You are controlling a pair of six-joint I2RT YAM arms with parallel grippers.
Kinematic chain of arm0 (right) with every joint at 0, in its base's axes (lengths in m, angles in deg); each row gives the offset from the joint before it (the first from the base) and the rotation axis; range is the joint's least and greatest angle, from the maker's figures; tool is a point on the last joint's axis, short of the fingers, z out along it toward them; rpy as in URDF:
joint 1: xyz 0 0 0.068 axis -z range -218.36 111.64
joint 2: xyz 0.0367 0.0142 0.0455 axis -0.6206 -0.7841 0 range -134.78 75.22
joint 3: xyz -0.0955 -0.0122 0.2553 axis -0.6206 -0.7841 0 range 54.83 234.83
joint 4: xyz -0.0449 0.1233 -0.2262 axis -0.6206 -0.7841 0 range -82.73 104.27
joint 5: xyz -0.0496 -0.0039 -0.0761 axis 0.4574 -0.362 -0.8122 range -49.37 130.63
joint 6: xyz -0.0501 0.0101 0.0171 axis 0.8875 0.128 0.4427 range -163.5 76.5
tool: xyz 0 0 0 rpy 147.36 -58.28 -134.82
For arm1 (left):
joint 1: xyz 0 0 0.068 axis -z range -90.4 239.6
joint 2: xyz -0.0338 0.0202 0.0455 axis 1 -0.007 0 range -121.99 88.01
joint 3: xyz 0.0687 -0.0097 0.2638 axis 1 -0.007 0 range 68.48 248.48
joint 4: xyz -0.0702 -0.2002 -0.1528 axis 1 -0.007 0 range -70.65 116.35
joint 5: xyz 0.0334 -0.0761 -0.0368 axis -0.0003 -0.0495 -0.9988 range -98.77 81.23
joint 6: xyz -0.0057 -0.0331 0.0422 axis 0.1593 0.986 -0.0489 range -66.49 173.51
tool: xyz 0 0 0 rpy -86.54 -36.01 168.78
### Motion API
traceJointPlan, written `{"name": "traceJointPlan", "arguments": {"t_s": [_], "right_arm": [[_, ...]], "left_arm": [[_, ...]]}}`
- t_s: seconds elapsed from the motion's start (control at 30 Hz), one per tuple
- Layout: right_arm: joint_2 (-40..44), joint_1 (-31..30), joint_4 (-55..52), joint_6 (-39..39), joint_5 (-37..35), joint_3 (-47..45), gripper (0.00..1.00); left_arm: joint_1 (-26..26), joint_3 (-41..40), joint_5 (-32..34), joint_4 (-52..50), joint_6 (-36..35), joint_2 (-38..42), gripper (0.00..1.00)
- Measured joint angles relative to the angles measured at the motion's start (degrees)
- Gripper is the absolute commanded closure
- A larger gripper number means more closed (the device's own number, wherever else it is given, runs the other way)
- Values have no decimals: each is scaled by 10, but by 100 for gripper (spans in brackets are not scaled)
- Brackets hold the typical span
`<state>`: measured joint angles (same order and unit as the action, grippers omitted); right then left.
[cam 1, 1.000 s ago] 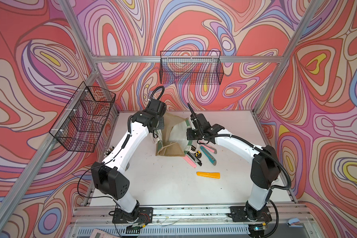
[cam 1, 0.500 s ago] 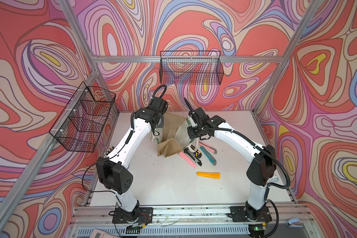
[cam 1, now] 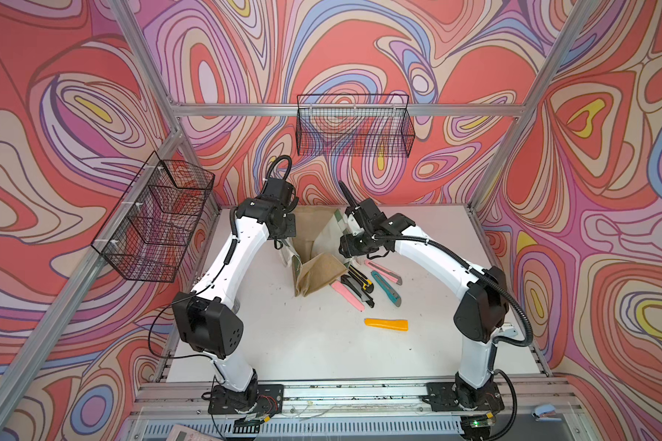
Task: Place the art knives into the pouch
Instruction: Open the pouch at the center of the board.
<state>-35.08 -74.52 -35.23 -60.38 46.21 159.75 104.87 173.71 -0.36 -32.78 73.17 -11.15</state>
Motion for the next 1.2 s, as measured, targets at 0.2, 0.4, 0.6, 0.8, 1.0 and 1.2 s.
{"name": "traceJointPlan", "arguments": {"t_s": [0.2,0.4,0.6,0.8,1.0,1.2], "right_arm": [[49,2,39,-11,12,-37,23],[154,-3,146,-26,27,-183,16],[255,-25,259,-43,-11,-320,20],[256,-89,376,-51,-44,-390,24],[210,-132,424,-51,-77,-397,24],[202,-147,433,-49,-139,-398,24]], "left_arm": [[-29,19,-68,0,1,-23,100],[-42,19,-95,2,3,-26,100],[-46,19,-106,2,5,-33,100],[-52,19,-114,4,6,-37,100],[-55,19,-121,8,9,-40,100],[-62,19,-131,10,12,-44,100]]}}
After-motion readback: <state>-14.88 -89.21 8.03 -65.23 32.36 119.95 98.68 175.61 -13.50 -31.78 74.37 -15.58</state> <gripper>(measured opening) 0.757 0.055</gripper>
